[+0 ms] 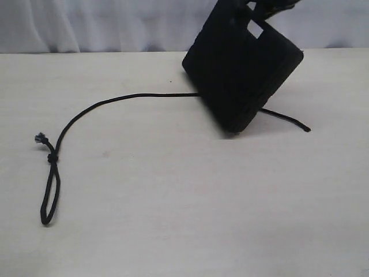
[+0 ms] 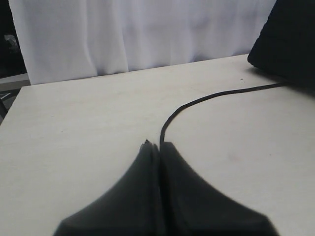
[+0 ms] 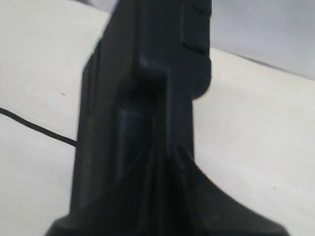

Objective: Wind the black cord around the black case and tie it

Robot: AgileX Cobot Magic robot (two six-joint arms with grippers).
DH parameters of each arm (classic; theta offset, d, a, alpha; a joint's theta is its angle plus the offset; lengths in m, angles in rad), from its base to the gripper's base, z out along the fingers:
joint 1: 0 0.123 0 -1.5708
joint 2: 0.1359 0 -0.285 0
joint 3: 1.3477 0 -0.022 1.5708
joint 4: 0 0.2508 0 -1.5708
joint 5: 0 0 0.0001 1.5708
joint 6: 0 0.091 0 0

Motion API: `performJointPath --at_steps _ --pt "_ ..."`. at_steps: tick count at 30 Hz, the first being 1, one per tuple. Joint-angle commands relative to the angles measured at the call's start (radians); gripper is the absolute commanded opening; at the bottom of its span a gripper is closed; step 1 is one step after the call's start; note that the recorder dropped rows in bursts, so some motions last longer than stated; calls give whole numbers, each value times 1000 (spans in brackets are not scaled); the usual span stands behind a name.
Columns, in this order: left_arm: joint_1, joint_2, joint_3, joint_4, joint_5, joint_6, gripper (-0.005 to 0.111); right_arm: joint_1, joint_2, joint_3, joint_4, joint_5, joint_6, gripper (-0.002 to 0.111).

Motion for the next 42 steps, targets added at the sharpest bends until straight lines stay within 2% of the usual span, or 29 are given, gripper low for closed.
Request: performJointPath --at_steps 1,6,10,13,17,19,25,30,38,40,42 --pt "-8 -2 3 -5 -8 -1 0 63 -50 -14 23 -14 20 4" --pt "-8 -2 3 -5 -8 -1 0 139 -50 27 -13 -14 22 4" --pt "-8 -2 3 -5 -8 -1 0 152 -50 85 -146 -14 74 5" --pt "-8 -2 3 -5 -8 -1 0 72 -52 85 -274 -14 205 17" --pt "-8 -2 3 -5 -8 -1 0 -67 -38 111 -181 -14 211 40" --pt "-8 -2 3 -5 -8 -1 0 -122 -10 115 -186 -14 214 46" --pt "-8 -2 3 -2 -8 -1 0 -225 153 77 -186 -29 206 46" --pt "-8 -2 3 -2 -8 -1 0 -224 325 -81 -57 -142 84 46" --pt "-8 -2 3 -2 -8 -1 0 -224 400 -90 -20 -277 70 44" --pt "-8 -2 3 -2 -8 -1 0 -224 406 -90 10 -256 18 31" --pt "-8 -2 3 -2 -8 -1 0 -222 406 -90 20 -227 -20 13"
